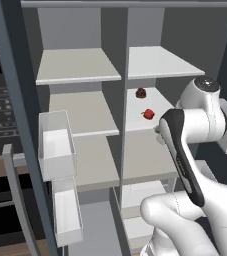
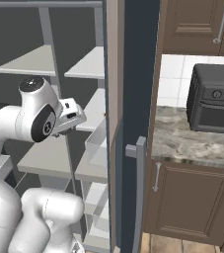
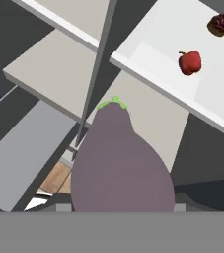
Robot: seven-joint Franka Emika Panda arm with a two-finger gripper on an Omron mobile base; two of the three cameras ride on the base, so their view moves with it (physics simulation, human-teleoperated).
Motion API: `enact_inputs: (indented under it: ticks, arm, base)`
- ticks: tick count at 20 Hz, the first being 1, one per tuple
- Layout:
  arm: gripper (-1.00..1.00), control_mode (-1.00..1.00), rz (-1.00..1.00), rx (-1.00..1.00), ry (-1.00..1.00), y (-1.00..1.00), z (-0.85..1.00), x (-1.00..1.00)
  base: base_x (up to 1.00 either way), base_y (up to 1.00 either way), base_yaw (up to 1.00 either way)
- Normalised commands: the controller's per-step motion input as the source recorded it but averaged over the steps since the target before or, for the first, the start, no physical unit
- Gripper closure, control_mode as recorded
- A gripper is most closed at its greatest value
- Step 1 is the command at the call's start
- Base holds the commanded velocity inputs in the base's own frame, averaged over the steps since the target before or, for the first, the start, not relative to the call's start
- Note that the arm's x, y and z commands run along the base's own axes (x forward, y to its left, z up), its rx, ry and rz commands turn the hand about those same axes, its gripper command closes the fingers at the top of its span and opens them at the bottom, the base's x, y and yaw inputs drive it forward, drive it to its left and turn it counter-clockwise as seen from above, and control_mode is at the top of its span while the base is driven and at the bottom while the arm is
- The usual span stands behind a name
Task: Take the bell pepper and eggplant from the fridge shelf and place them in the freezer drawer to begin freezing them.
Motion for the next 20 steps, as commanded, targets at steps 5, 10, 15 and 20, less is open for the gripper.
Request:
enact_inputs:
  ticks: [5, 10, 15, 20]
  arm:
    - [1.00, -1.00, 0.00, 0.00, 0.00, 0.00, 0.00, 0.00]
    - [1.00, 1.00, 0.00, 0.00, 0.00, 0.00, 0.00, -0.01]
    - [1.00, 1.00, 0.00, 0.00, 0.00, 0.00, 0.00, 0.00]
    - [1.00, 1.00, 0.00, 0.00, 0.00, 0.00, 0.00, 0.00]
  base:
    - [0.00, 0.00, 0.00]
    - [-0.12, -0.08, 0.03]
    - [-0.35, -0.42, 0.18]
    - [-0.30, -0.42, 0.27]
